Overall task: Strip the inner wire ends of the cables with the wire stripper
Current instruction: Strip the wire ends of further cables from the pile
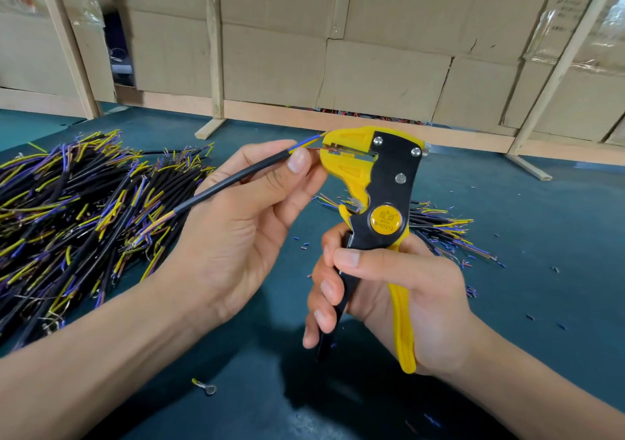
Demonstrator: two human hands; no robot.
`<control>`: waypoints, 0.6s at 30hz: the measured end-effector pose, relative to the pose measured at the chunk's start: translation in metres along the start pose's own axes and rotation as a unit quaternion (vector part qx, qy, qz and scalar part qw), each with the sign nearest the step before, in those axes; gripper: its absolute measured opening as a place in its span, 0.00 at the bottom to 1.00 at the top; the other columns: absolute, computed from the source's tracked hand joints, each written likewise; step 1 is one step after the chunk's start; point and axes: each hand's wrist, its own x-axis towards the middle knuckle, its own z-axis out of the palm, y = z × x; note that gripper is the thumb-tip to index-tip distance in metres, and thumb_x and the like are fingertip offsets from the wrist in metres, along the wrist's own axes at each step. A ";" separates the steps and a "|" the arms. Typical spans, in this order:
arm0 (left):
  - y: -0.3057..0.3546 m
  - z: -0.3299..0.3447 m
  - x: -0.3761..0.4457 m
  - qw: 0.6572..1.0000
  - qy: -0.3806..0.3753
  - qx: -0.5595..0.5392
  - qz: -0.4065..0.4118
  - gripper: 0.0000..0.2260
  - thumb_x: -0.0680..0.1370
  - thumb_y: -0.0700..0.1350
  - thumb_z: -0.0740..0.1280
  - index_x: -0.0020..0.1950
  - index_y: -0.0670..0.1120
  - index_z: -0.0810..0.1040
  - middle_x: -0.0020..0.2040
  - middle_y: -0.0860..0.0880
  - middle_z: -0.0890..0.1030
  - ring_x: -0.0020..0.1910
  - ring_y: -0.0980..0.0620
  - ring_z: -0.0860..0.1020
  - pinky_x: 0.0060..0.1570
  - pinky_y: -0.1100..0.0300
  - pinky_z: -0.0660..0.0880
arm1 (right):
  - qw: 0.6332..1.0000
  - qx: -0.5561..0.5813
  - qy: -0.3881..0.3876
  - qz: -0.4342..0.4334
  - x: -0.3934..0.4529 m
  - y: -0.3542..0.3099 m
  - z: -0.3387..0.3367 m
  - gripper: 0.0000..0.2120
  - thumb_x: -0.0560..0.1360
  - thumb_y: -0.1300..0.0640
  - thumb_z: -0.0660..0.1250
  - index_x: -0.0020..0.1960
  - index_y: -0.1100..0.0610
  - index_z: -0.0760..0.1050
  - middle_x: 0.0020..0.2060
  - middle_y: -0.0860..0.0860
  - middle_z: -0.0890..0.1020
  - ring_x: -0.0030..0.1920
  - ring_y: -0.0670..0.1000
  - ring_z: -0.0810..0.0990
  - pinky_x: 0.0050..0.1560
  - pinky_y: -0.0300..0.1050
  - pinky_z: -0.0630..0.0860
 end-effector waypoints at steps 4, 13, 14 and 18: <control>0.001 0.000 0.000 1.000 -0.010 -0.003 0.001 0.07 0.71 0.36 0.69 0.48 0.39 0.79 0.45 0.44 0.86 0.49 0.50 0.85 0.51 0.62 0.80 | 1.000 -0.003 -0.002 -0.001 -0.001 -0.001 0.002 0.05 0.74 0.63 0.65 0.44 0.65 0.74 0.32 0.58 0.74 0.30 0.57 0.76 0.37 0.56 0.79; 0.002 -0.004 -0.001 0.998 -0.050 0.044 0.001 0.13 0.76 0.34 0.65 0.44 0.49 0.86 0.46 0.50 0.85 0.50 0.53 0.84 0.50 0.63 0.79 | 1.000 -0.009 0.001 -0.004 -0.001 -0.003 0.003 0.07 0.71 0.62 0.65 0.37 0.63 0.69 0.30 0.58 0.72 0.27 0.56 0.74 0.34 0.54 0.79; 0.002 -0.003 -0.001 0.998 -0.051 0.047 0.002 0.13 0.75 0.34 0.65 0.43 0.49 0.86 0.46 0.50 0.85 0.50 0.53 0.83 0.50 0.63 0.79 | 1.000 -0.008 0.004 -0.004 -0.001 -0.003 0.003 0.06 0.70 0.62 0.66 0.37 0.63 0.71 0.29 0.58 0.72 0.27 0.56 0.74 0.33 0.54 0.78; 0.002 -0.001 -0.001 0.998 -0.047 0.038 0.004 0.10 0.72 0.35 0.67 0.42 0.48 0.85 0.45 0.48 0.85 0.50 0.52 0.84 0.50 0.62 0.79 | 0.999 -0.007 0.031 -0.007 -0.002 -0.003 0.004 0.08 0.67 0.61 0.65 0.35 0.62 0.66 0.27 0.57 0.70 0.23 0.54 0.71 0.28 0.49 0.76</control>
